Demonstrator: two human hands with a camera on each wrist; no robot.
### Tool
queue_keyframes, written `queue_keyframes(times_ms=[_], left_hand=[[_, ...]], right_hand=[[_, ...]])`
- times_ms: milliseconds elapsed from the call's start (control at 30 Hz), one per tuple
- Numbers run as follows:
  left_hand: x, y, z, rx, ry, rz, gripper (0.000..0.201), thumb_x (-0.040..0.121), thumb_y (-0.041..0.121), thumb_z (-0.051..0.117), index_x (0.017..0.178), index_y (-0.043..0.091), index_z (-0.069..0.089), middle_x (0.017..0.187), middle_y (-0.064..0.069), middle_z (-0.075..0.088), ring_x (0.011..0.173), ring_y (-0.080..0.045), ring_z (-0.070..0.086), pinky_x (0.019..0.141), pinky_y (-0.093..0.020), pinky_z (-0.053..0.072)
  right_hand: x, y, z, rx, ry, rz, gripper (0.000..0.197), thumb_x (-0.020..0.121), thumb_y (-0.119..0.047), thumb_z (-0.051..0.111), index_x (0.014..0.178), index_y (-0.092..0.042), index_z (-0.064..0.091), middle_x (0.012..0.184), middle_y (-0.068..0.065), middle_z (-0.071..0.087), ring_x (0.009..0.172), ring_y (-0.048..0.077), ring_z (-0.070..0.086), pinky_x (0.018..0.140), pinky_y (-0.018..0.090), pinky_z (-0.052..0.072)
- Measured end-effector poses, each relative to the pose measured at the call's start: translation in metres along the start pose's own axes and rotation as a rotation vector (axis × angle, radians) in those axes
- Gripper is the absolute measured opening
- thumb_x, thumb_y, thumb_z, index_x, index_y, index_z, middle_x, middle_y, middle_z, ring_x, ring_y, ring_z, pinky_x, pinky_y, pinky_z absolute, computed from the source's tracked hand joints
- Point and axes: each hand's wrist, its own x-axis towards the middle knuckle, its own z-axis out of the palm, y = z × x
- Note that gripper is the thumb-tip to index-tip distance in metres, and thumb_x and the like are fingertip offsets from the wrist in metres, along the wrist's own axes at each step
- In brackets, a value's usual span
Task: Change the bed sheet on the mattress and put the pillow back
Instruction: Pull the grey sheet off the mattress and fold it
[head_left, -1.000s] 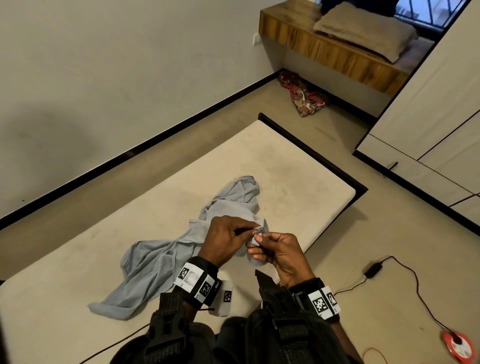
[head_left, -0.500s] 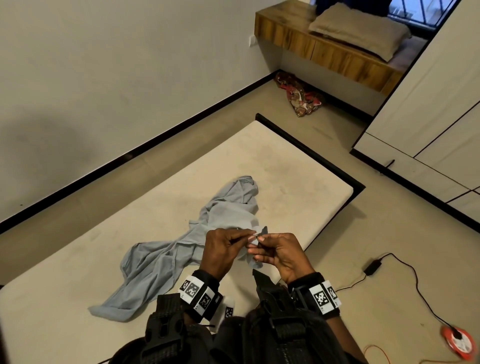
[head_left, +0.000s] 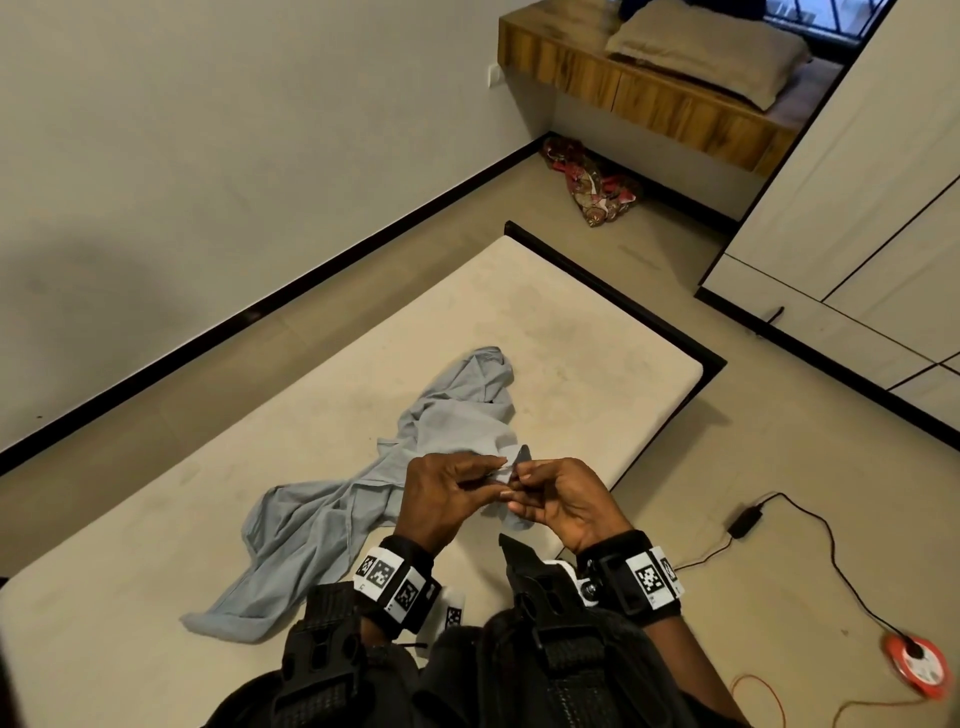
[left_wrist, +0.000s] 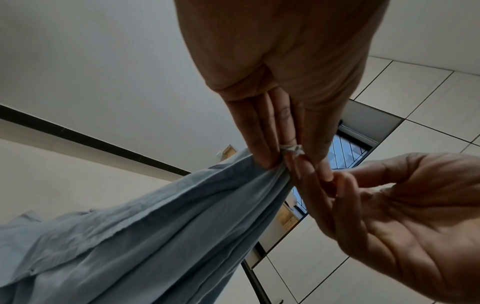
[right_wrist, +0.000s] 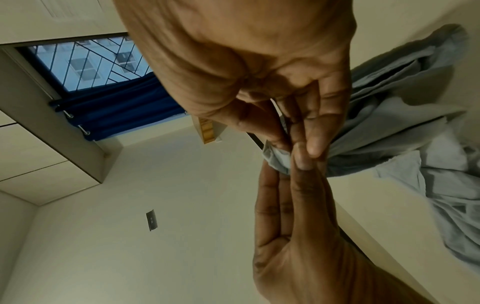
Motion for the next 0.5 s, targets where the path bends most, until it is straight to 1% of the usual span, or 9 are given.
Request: queue_keyframes(times_ms=[67,100,167,233,300,400,500], left_hand=[[0.002,-0.003,-0.001,0.0,0.018,-0.045,0.027,0.072,0.016,0.09,0.097,0.016,0.082,0.091,0.009,0.079,0.086,-0.004,0.075,0.082,-0.027,0.061],[0.003,-0.005,-0.002,0.0,0.019,-0.061,0.024,0.073,0.013,0.089,0.096,0.016,0.082,0.09,0.009,0.079,0.086,-0.005,0.075,0.083,-0.029,0.061],[0.004,-0.01,-0.003,0.01,0.0,-0.063,0.023,0.076,0.011,0.087,0.097,0.017,0.081,0.09,0.008,0.079,0.087,-0.006,0.075,0.083,-0.031,0.061],[0.004,-0.014,-0.005,0.029,-0.026,-0.062,0.025,0.078,0.01,0.085,0.102,0.016,0.079,0.092,0.008,0.078,0.089,-0.006,0.075,0.084,-0.032,0.061],[0.005,-0.016,-0.006,0.051,-0.024,-0.049,0.029,0.078,0.01,0.085,0.105,0.017,0.079,0.095,0.008,0.078,0.091,-0.004,0.074,0.084,-0.03,0.061],[0.008,-0.019,-0.007,0.114,-0.003,-0.008,0.029,0.077,0.012,0.086,0.105,0.02,0.08,0.097,0.009,0.078,0.091,0.0,0.073,0.084,-0.028,0.061],[0.01,-0.021,-0.011,0.104,-0.002,-0.031,0.026,0.078,0.017,0.087,0.102,0.023,0.082,0.095,0.011,0.078,0.089,0.0,0.073,0.081,-0.026,0.06]], right_hand=[[0.003,0.003,0.002,-0.025,-0.002,0.01,0.027,0.088,0.012,0.041,0.089,0.002,0.066,0.084,0.022,0.07,0.071,0.026,0.07,0.062,0.029,0.057],[0.004,0.004,0.002,-0.038,0.005,0.008,0.028,0.088,0.012,0.041,0.091,0.003,0.067,0.085,0.022,0.07,0.071,0.024,0.068,0.063,0.029,0.056],[0.008,0.006,0.003,-0.053,0.028,-0.003,0.029,0.089,0.012,0.041,0.091,0.004,0.069,0.081,0.018,0.069,0.069,0.021,0.063,0.062,0.027,0.054],[0.012,0.006,0.003,-0.043,0.045,0.0,0.029,0.089,0.012,0.042,0.087,0.004,0.07,0.075,0.015,0.068,0.067,0.02,0.062,0.06,0.026,0.054],[0.014,0.006,0.004,-0.04,0.048,0.007,0.029,0.089,0.013,0.043,0.085,0.003,0.07,0.072,0.015,0.068,0.065,0.02,0.062,0.058,0.026,0.054],[0.019,0.008,0.007,-0.034,0.038,0.008,0.027,0.089,0.012,0.045,0.09,0.005,0.071,0.074,0.016,0.07,0.064,0.02,0.063,0.058,0.026,0.054],[0.021,0.009,0.008,-0.059,0.043,-0.014,0.016,0.087,0.008,0.056,0.09,0.004,0.071,0.074,0.015,0.07,0.066,0.019,0.063,0.06,0.028,0.053]])
